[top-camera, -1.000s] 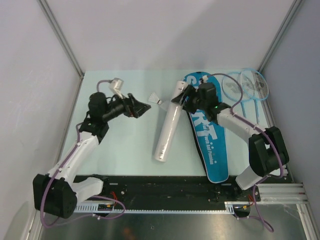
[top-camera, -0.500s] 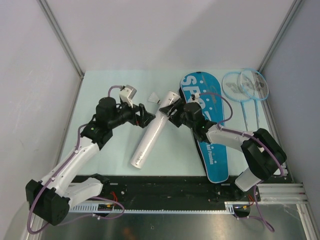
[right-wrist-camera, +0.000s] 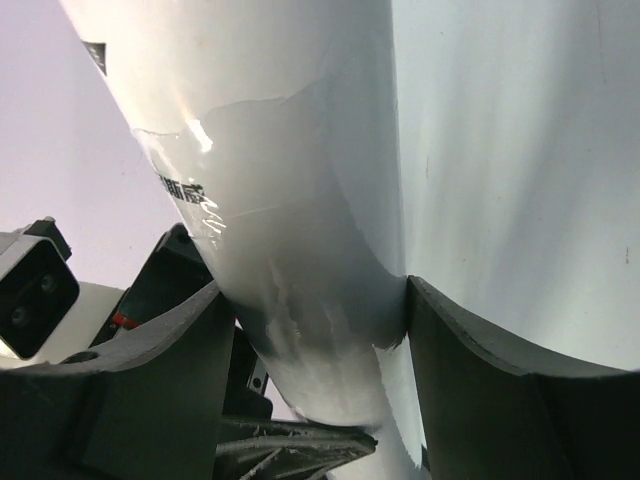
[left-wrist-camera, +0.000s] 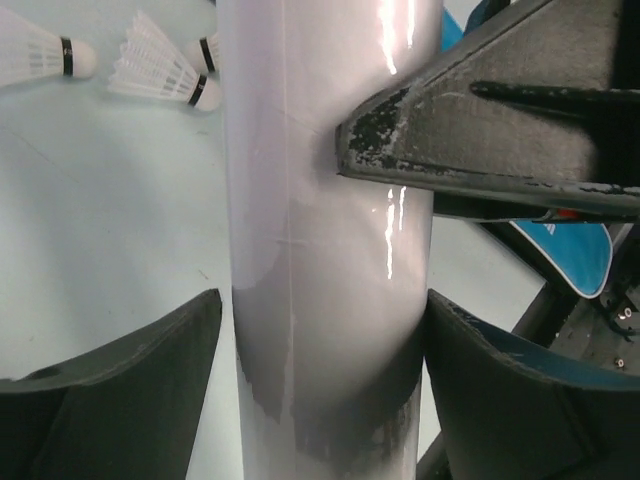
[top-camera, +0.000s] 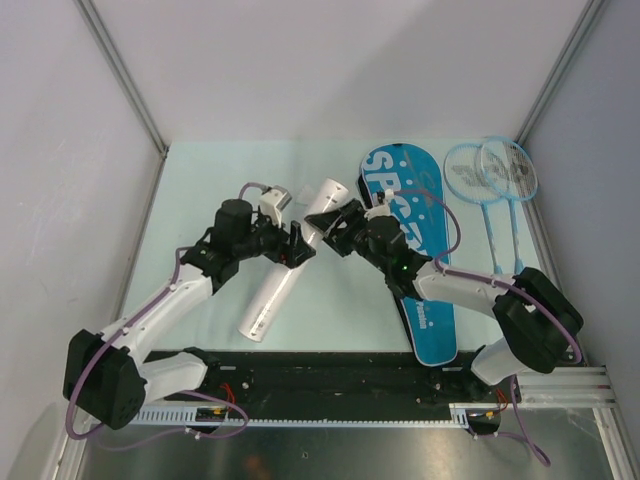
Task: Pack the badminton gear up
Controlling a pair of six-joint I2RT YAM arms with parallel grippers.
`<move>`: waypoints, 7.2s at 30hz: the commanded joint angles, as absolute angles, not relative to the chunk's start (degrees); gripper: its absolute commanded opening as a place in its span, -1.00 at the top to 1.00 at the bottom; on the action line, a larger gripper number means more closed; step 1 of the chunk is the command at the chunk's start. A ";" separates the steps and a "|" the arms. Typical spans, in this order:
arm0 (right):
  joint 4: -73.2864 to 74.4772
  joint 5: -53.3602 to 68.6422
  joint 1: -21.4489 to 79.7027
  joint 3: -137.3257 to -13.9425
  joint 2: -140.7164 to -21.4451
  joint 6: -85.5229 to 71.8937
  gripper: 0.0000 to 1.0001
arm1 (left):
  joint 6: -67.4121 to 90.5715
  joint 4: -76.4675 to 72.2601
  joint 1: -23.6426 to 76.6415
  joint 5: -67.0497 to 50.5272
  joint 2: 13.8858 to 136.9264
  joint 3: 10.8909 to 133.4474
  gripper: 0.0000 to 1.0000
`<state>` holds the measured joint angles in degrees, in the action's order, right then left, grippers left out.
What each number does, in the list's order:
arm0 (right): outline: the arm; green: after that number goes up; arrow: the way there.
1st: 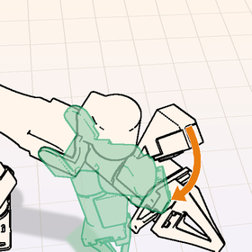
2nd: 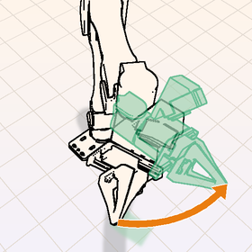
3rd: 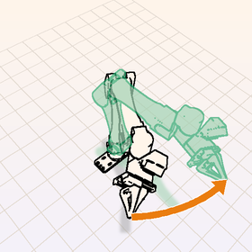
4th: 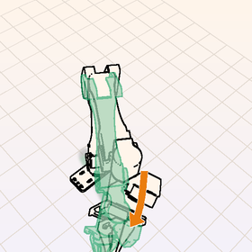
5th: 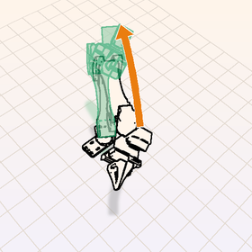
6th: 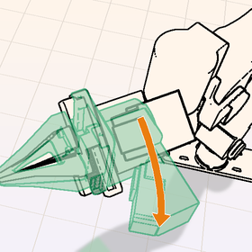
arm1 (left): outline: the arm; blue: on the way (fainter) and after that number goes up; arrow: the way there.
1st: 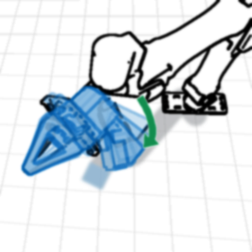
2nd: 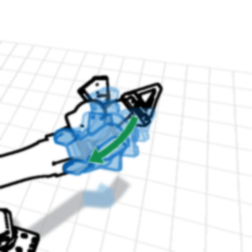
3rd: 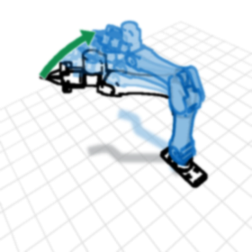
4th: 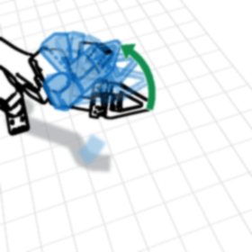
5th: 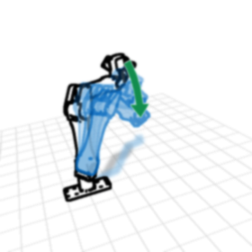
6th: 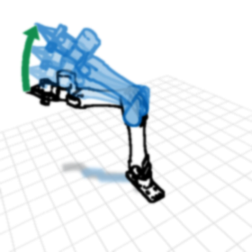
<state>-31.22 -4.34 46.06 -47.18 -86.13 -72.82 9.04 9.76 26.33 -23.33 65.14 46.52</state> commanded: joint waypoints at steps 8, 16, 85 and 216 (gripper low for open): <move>-35.95 11.32 38.17 -46.76 -82.00 -57.84 -0.78 | 4.75 9.23 26.63 -23.29 62.49 46.05 -0.10; -35.60 25.30 29.01 -48.77 -83.40 -52.82 -0.85 | 4.22 9.23 26.89 -26.27 62.67 45.79 -0.06; -4.31 36.75 33.57 -65.57 -76.90 -23.29 0.03 | -13.97 9.23 31.20 -26.54 66.62 52.21 0.15; 20.57 40.34 23.81 -68.46 -63.63 -17.49 1.00 | -8.96 2.11 30.67 -31.90 59.50 48.78 0.40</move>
